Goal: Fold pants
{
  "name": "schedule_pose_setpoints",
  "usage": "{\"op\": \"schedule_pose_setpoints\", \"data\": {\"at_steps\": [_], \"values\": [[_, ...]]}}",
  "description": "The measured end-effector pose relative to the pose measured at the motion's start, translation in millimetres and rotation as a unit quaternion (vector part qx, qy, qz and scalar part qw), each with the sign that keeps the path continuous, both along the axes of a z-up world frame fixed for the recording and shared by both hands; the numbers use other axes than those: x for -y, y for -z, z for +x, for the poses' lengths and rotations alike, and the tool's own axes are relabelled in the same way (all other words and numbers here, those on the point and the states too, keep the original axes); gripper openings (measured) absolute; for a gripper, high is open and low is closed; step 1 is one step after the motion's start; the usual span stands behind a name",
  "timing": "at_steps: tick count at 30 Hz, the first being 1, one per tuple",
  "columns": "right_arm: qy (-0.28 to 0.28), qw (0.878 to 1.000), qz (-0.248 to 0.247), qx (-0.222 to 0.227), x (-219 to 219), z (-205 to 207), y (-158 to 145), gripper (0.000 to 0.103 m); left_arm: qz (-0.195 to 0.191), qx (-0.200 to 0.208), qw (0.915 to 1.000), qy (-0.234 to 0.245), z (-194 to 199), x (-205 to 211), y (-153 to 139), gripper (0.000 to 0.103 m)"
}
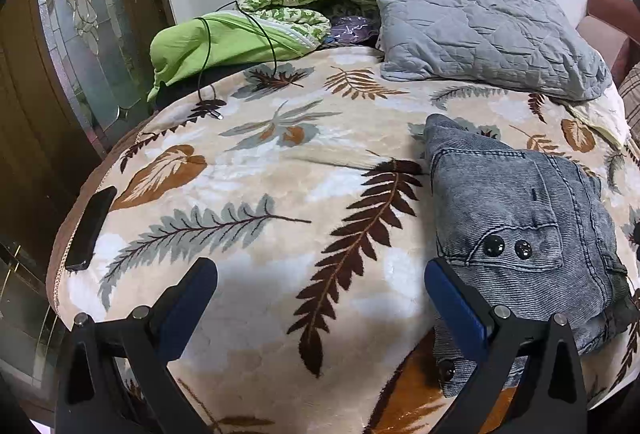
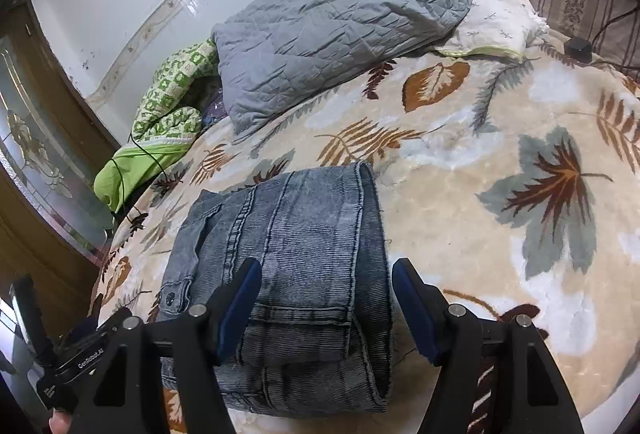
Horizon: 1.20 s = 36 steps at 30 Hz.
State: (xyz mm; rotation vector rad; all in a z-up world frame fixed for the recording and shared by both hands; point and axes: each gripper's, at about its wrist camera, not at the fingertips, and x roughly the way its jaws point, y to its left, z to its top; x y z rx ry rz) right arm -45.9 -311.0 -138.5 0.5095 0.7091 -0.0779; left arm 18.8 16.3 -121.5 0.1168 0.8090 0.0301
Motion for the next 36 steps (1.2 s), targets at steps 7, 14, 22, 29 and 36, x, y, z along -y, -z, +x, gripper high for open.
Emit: {"op": "schedule_pose_setpoints", "data": {"at_steps": [7,14,22,29,36], "values": [[0.014,1.000,0.013,-0.006,11,-3,2,0.071,0.015,0.010,0.9998,0.005,-2,6,-1,0.103],[0.013,1.000,0.011,-0.007,10,-2,2,0.071,0.018,0.010,0.9998,0.006,-3,7,-2,0.103],[0.012,1.000,0.011,-0.009,8,-1,3,0.071,0.015,0.010,0.9998,0.009,-3,8,-2,0.103],[0.013,1.000,0.012,-0.010,10,0,4,0.071,0.016,0.010,0.9997,0.015,-4,10,-2,0.103],[0.004,1.000,0.001,-0.008,6,-1,2,0.071,0.019,0.013,0.9995,0.022,-6,13,-2,0.103]]}}
